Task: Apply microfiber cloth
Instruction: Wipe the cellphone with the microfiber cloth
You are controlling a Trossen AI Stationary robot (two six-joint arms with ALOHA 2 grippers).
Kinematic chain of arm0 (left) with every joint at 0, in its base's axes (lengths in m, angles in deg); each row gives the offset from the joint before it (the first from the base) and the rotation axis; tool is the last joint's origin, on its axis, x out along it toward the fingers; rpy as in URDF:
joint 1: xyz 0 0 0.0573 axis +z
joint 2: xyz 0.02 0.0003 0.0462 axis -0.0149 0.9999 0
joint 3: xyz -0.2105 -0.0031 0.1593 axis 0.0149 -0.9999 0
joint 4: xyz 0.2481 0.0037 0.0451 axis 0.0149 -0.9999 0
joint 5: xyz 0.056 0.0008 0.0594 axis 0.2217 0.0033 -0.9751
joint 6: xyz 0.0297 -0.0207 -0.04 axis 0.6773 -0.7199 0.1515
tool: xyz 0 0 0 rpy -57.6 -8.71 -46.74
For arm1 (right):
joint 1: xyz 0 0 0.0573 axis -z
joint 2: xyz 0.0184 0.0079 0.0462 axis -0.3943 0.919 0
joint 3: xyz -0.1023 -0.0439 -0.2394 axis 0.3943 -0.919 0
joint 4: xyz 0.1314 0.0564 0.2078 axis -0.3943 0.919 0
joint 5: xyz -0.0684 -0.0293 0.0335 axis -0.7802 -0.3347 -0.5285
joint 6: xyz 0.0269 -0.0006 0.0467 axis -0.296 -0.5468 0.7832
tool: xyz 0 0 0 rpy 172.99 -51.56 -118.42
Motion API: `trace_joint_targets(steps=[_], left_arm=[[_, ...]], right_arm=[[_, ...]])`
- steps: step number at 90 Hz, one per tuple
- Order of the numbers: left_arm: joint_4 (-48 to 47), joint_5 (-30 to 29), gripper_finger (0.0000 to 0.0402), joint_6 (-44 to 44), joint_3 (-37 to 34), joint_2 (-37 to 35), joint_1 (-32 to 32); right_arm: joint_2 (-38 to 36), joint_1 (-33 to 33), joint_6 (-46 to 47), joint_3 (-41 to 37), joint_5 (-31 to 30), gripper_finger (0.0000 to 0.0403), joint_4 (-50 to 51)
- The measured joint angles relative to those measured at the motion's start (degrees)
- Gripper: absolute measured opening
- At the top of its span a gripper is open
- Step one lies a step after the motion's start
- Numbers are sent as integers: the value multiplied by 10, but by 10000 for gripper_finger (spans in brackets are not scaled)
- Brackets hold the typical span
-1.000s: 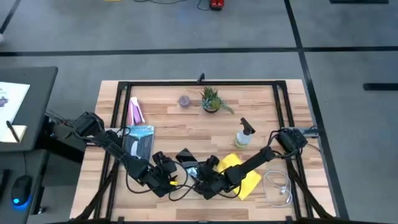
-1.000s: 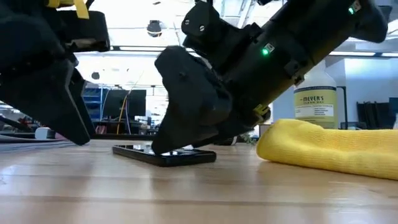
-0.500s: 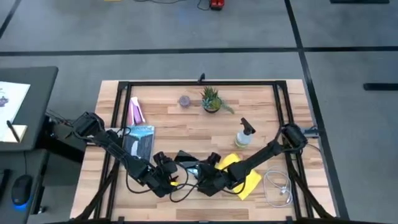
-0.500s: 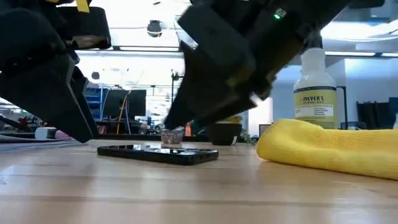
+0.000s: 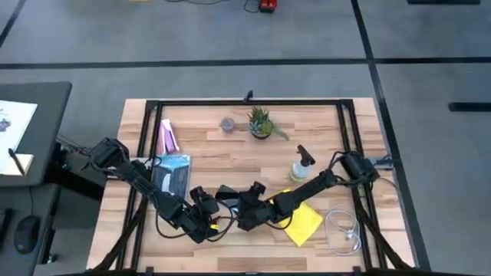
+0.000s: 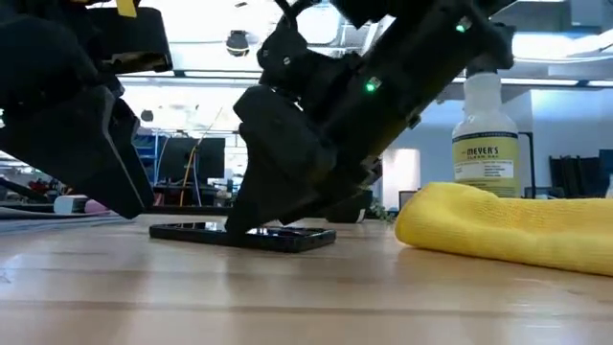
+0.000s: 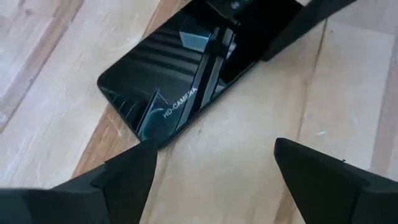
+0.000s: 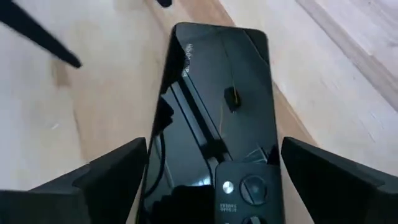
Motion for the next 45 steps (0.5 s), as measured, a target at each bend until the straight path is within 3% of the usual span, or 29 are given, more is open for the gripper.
trace_joint_targets(steps=[20,45], left_arm=[[0,-1,308,2,0,0,-1],[0,-2,308,10,0,0,-1]], right_arm=[[6,10,-3,1,46,364,15],[40,1,12,4,45,350,11]])
